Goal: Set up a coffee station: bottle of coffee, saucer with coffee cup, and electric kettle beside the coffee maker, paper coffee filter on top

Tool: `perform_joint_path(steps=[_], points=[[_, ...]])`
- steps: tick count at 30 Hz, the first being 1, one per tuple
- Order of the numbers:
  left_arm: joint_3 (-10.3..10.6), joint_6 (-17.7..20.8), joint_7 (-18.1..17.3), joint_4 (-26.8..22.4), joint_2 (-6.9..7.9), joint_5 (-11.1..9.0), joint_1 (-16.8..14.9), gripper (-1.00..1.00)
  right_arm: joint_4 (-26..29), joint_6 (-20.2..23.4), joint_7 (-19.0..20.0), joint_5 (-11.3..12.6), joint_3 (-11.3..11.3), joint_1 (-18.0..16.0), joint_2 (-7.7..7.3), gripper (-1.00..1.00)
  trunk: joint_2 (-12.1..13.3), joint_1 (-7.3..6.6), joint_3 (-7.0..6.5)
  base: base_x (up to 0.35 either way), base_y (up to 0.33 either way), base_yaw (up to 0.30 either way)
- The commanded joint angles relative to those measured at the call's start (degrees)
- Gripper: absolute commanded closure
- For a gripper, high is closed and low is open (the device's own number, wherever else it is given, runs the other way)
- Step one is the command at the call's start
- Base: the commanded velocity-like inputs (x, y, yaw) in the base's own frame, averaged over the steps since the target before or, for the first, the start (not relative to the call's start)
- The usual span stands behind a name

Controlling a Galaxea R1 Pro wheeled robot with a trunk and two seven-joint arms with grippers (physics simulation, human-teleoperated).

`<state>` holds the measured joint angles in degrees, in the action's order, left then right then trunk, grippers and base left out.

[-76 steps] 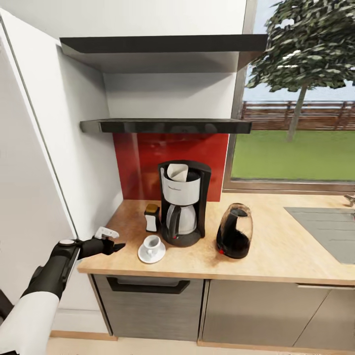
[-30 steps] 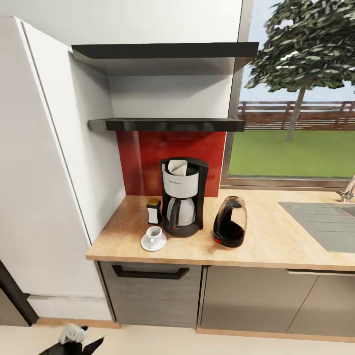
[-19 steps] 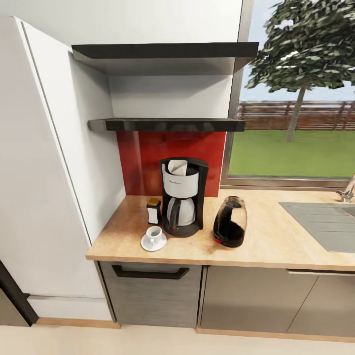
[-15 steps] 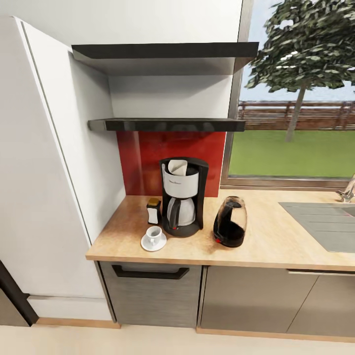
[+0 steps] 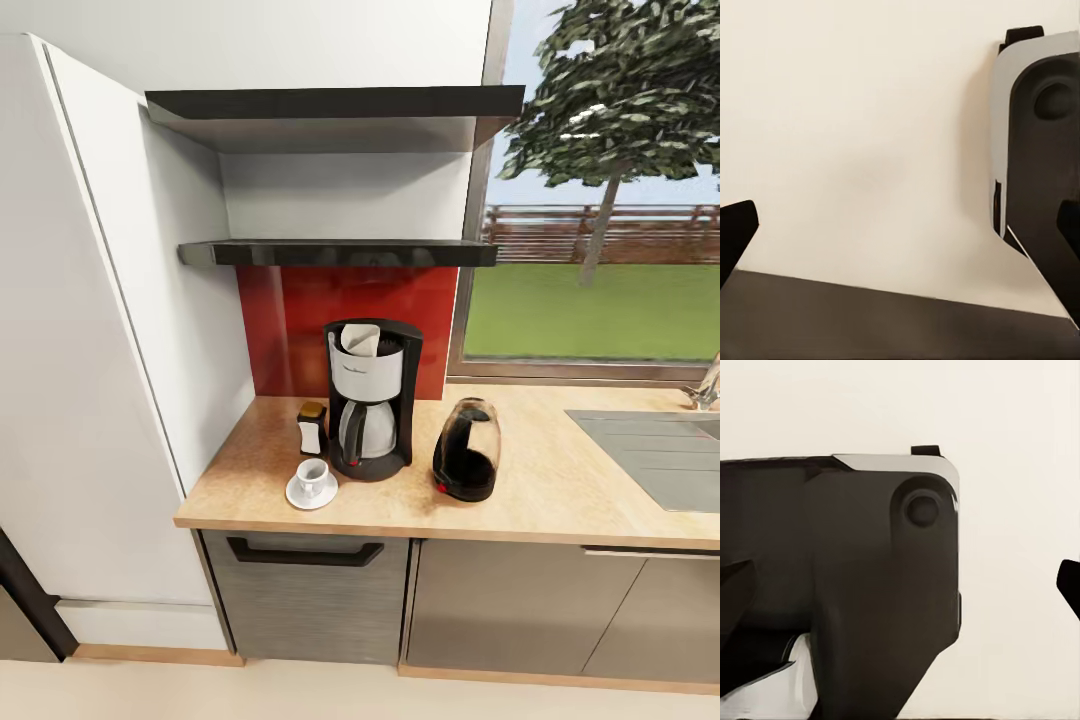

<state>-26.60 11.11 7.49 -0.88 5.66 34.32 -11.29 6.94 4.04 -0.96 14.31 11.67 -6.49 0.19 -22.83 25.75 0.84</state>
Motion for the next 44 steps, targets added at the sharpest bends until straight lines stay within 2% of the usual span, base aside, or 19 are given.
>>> perform_joint_path(steps=[1,3,7,8,10,14,20,25,27,30,32,36,44], points=[[0.4,0.2,0.2,0.2,-0.07,1.3,0.2,-1.00,0.1,1.5,-0.1,0.6,0.4,0.0,0.24,-1.00,-0.1,0.03,0.09,0.000,0.000,0.000],[1.0,0.2,0.3,0.3,-0.01,2.1,0.8,-1.00,0.2,2.5,0.0,0.6,0.4,0.0,0.45,-1.00,-0.1,0.03,0.09,0.000,0.000,0.000],[1.3,0.2,0.9,0.3,0.28,2.4,1.7,-1.00,0.2,2.9,-0.1,0.6,-0.7,0.0,1.08,-1.00,-0.1,0.03,0.09,0.000,0.000,0.000],[1.4,0.2,1.6,0.3,0.35,2.5,2.0,-1.00,0.2,3.0,-0.1,0.6,-2.3,0.0,1.47,-1.00,-0.1,0.03,0.09,0.000,0.000,0.000],[1.4,0.2,2.3,0.3,0.36,2.5,2.4,-1.00,0.1,3.1,-0.1,0.6,-4.0,0.0,1.63,-1.00,-0.1,0.03,0.09,0.000,0.000,0.000],[1.5,0.2,3.0,0.3,0.19,2.5,2.6,-1.00,0.1,3.2,-0.1,0.5,-5.3,0.0,1.65,-1.00,-0.1,0.03,0.09,0.000,0.000,0.000],[1.5,0.7,3.1,0.3,0.30,2.5,2.8,-1.00,-0.5,2.7,-0.4,0.2,-5.3,0.0,1.64,-1.00,-0.1,0.03,0.09,0.000,0.000,0.000],[1.5,0.8,3.1,0.4,0.42,2.5,3.2,-1.00,-0.3,1.6,-0.5,0.0,-5.2,0.0,0.97,-1.00,-0.1,0.03,0.09,0.000,0.000,0.000],[1.4,0.8,3.1,0.4,0.44,2.5,3.4,-1.00,-0.2,0.0,-0.5,0.1,-5.3,0.0,0.95,-1.00,-0.1,0.03,0.09,0.000,0.000,0.000],[1.4,1.0,3.1,0.3,0.64,2.5,3.5,-1.00,-0.1,-5.4,-0.5,0.2,-5.4,0.0,1.10,-1.00,-0.1,0.03,0.09,0.000,0.000,0.000],[1.4,2.5,3.1,0.3,0.64,2.5,3.6,-1.00,-0.1,-7.2,-0.5,0.1,-5.4,0.0,1.00,-1.00,-0.1,0.03,0.09,0.000,0.000,0.000],[1.4,5.2,2.8,0.3,0.24,2.4,3.6,-1.00,-0.1,-7.7,-0.5,0.2,-5.4,0.0,0.97,-1.00,-0.1,0.03,0.09,0.000,0.000,0.000],[1.2,6.0,2.7,0.6,-0.05,2.3,3.6,-1.00,-0.1,-7.8,-0.5,0.1,-5.4,0.0,0.97,-1.00,-0.1,0.03,0.09,0.000,0.000,0.000]])
